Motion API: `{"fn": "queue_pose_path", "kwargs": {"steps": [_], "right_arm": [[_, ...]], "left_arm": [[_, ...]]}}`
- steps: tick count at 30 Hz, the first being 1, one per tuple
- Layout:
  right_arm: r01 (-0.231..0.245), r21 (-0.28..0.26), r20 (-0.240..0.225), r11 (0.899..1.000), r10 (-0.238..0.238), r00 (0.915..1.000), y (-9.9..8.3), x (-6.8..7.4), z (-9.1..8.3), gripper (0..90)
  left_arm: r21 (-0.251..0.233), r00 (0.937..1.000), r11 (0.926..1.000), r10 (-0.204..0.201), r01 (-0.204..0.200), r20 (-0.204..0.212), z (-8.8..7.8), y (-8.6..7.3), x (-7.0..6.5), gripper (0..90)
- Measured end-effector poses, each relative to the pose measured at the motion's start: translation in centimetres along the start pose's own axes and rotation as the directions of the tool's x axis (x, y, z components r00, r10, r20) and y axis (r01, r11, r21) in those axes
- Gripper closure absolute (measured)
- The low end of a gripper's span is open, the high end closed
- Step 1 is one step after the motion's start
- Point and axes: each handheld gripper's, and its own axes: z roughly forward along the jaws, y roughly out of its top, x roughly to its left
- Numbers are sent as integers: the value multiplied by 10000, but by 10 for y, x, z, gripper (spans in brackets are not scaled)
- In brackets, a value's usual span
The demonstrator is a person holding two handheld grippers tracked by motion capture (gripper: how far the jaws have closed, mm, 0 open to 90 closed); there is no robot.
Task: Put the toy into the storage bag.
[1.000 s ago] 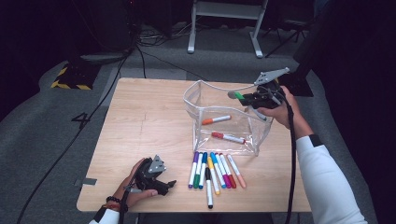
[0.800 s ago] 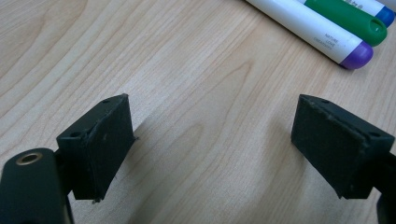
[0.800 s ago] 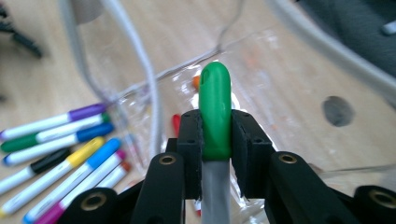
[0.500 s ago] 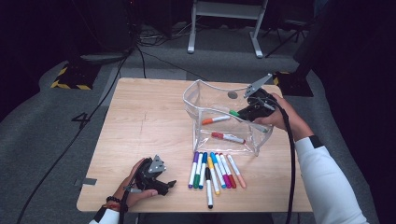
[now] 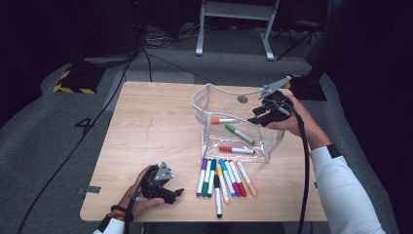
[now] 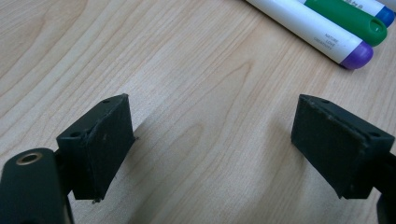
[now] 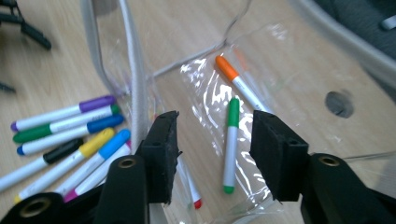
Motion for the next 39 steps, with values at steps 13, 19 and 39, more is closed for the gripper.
{"fn": "queue_pose_path", "kwargs": {"steps": [13,19,39], "right_arm": [[-169,-2837,916,9588,446,9948,-38,16,-73,451],[25,-3334,1153,9428,381,9926,-77,35,-93,441],[-1168,-2824,194,9522,1274,9917,-184,91,-2,429]], "left_arm": [[2,10000,10000,3,-3,-1,0,0,0,131],[3,10000,10000,-10,10,-10,0,0,0,132],[6,10000,10000,3,-3,-3,0,0,0,132]]}}
